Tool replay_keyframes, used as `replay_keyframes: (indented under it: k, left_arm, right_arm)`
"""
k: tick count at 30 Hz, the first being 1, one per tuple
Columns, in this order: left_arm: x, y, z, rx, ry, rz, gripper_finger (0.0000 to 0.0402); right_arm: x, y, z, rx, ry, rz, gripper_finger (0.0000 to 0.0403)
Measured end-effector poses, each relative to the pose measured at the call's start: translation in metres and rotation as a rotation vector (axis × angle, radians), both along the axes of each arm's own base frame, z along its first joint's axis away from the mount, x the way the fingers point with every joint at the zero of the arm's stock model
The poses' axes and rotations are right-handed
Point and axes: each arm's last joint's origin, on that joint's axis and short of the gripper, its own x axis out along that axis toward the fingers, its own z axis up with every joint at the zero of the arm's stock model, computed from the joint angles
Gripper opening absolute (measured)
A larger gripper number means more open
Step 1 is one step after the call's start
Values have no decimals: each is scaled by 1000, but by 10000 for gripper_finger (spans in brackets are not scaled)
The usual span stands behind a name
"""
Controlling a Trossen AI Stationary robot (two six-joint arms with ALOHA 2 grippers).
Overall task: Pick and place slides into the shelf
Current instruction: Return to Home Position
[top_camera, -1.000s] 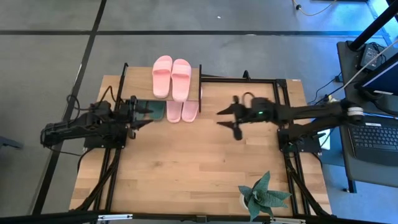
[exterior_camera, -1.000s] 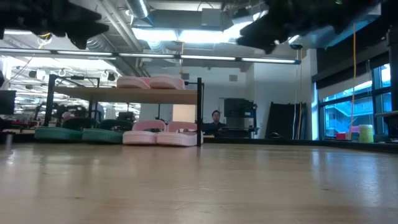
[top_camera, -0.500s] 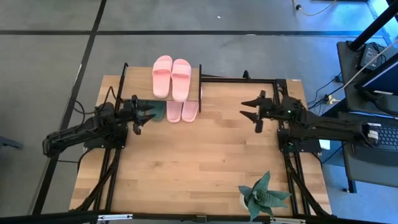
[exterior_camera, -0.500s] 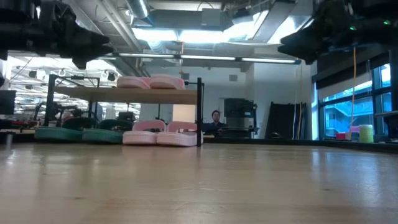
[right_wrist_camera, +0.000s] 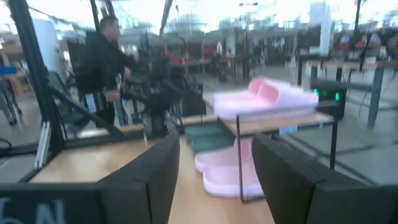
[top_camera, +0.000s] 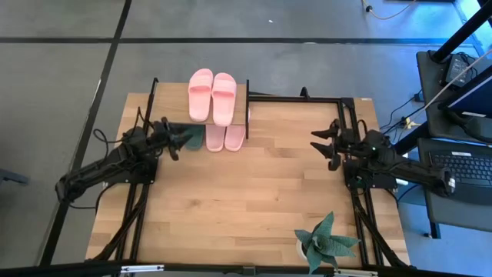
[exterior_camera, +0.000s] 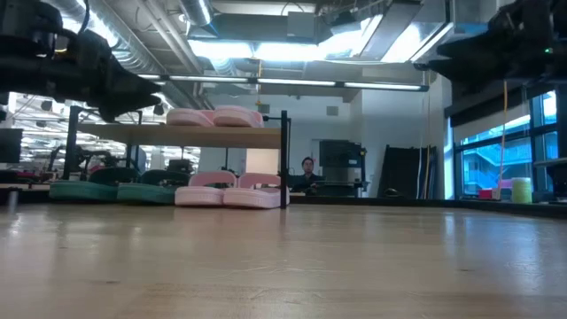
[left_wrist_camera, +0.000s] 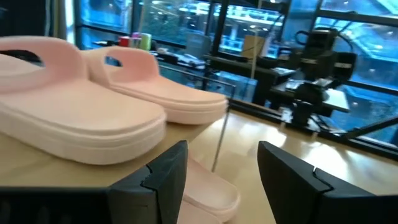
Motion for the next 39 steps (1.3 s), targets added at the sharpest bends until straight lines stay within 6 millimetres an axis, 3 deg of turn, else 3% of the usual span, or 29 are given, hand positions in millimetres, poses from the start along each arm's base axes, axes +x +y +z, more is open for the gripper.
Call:
replay_keyframes:
  k: [7, 14, 29, 33, 39]
  left_arm:
    - [-4, 6, 0, 0, -1, 78, 186]
    - [-7, 10, 0, 9, 0, 130, 186]
    - [-7, 10, 0, 24, 10, 128, 186]
    - [-7, 10, 0, 24, 10, 128, 186]
    - [-7, 10, 0, 24, 10, 128, 186]
  right_arm:
    - [-13, 5, -3, -16, -37, -1, 202]
    - [-12, 3, -13, -9, 67, -31, 202]
    - [-14, 4, 2, -137, -93, -58, 202]
    - [-11, 2, -11, -130, -156, -79, 202]
    - [-12, 2, -8, -136, -177, -82, 202]
